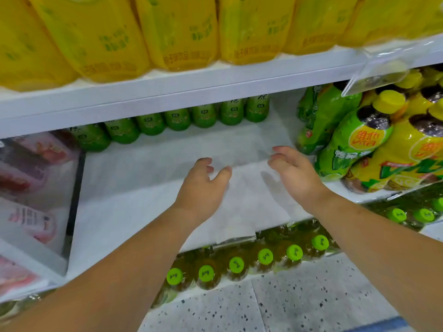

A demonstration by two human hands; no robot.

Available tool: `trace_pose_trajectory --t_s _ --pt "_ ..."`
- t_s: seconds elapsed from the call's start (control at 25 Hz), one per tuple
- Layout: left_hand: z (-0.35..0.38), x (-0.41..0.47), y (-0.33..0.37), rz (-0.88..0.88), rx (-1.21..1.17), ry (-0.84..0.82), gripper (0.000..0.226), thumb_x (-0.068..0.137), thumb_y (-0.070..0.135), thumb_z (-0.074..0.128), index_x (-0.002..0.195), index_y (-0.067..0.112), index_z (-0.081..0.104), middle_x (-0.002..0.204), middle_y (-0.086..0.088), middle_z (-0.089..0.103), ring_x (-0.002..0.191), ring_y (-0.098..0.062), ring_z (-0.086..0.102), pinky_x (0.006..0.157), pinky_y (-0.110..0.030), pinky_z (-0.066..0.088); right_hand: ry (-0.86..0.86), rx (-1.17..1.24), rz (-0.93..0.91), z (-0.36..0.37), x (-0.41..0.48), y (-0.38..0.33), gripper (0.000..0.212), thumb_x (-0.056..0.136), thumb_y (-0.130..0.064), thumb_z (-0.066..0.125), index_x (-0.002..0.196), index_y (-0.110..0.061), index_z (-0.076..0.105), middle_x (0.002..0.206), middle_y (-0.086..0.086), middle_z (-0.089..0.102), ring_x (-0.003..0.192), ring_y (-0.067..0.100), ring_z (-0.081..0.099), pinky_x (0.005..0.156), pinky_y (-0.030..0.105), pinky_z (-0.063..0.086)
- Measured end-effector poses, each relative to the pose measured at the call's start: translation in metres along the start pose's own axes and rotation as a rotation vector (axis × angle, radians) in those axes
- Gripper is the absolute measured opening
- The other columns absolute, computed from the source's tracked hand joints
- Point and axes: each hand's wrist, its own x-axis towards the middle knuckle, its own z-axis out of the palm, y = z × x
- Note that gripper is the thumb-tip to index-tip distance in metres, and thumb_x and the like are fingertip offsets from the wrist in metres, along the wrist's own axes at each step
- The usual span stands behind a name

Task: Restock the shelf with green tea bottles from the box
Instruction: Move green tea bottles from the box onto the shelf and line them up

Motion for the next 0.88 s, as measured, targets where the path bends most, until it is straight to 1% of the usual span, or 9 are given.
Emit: trace_pose_trajectory --t_s 0.16,0.24,0.32,0.4,0.52,0.6,0.68,0.76,0.88 --pt "-0.021 -0.057 -0.01 -0.077 0.194 -0.21 0.055 0.096 0.054 0.055 0.145 0.028 0.047 0.132 0.01 0.05 0.098 -0.008 0.055 0.08 -0.026 0.04 -0.054 -0.074 0.126 -0.015 -0.073 0.003 0.036 0.096 -0.033 0.064 0.132 -0.031 0.058 0.119 -0.004 0.061 0.099 0.01 0.06 0.076 0.021 0.042" --pt "-0.034 -0.088 -0.008 -0.072 0.228 -0.248 0.058 0.097 0.055 0.054 0.146 0.027 0.046 0.132 0.01 0.049 0.094 -0.004 0.054 0.08 -0.026 0.041 -0.046 -0.139 0.176 -0.025 -0.11 -0.002 0.04 0.096 -0.043 0.06 0.135 -0.033 0.055 0.117 -0.008 0.06 0.103 0.013 0.06 0.075 0.023 0.041" --pt "-0.047 -0.118 -0.005 -0.068 0.214 -0.267 0.058 0.097 0.057 0.053 0.147 0.028 0.045 0.13 0.011 0.049 0.098 -0.006 0.055 0.082 -0.027 0.046 -0.053 -0.186 0.198 -0.032 -0.147 -0.01 0.044 0.098 -0.048 0.055 0.139 -0.033 0.052 0.116 -0.012 0.057 0.108 0.015 0.057 0.081 0.027 0.041" --pt "-0.057 -0.151 0.001 -0.1 0.173 -0.294 0.059 0.096 0.061 0.053 0.146 0.031 0.043 0.13 0.012 0.051 0.104 -0.009 0.057 0.084 -0.031 0.049 -0.041 -0.208 0.213 -0.042 -0.185 -0.014 0.047 0.099 -0.05 0.052 0.143 -0.031 0.051 0.123 -0.011 0.055 0.112 0.015 0.055 0.09 0.032 0.041" --pt "-0.065 -0.199 0.013 -0.084 0.111 -0.346 0.06 0.096 0.06 0.054 0.146 0.031 0.041 0.137 0.009 0.053 0.109 -0.01 0.058 0.089 -0.035 0.05 -0.05 -0.204 0.223 -0.054 -0.244 -0.022 0.053 0.102 -0.051 0.048 0.15 -0.029 0.044 0.13 -0.01 0.047 0.115 0.011 0.047 0.094 0.033 0.037" --pt "-0.066 -0.221 0.025 -0.059 0.101 -0.376 0.059 0.098 0.057 0.054 0.148 0.029 0.04 0.139 0.007 0.053 0.113 -0.011 0.057 0.084 -0.03 0.048 -0.035 -0.162 0.272 -0.058 -0.279 -0.032 0.055 0.103 -0.051 0.047 0.153 -0.029 0.041 0.137 -0.009 0.044 0.12 0.011 0.043 0.095 0.034 0.036" --pt "-0.068 -0.246 0.037 -0.025 0.084 -0.419 0.06 0.098 0.057 0.053 0.149 0.029 0.039 0.139 0.008 0.053 0.113 -0.007 0.055 0.078 -0.022 0.042 0.0 -0.134 0.283 -0.06 -0.311 -0.04 0.055 0.104 -0.05 0.046 0.154 -0.029 0.04 0.151 -0.004 0.043 0.131 0.017 0.044 0.098 0.034 0.036" --pt "-0.07 -0.267 0.045 -0.005 0.061 -0.431 0.061 0.098 0.056 0.054 0.151 0.029 0.039 0.141 0.008 0.052 0.119 -0.01 0.054 0.081 -0.024 0.041 0.039 -0.131 0.285 -0.062 -0.338 -0.047 0.054 0.104 -0.049 0.046 0.154 -0.028 0.039 0.157 -0.001 0.04 0.141 0.021 0.041 0.101 0.034 0.035" --pt "-0.071 -0.303 0.053 0.004 0.022 -0.457 0.06 0.098 0.054 0.054 0.151 0.03 0.04 0.138 0.012 0.052 0.121 -0.011 0.053 0.079 -0.024 0.042 0.065 -0.103 0.267 -0.067 -0.378 -0.054 0.053 0.105 -0.048 0.045 0.153 -0.028 0.04 0.156 -0.001 0.041 0.141 0.019 0.04 0.102 0.033 0.034"
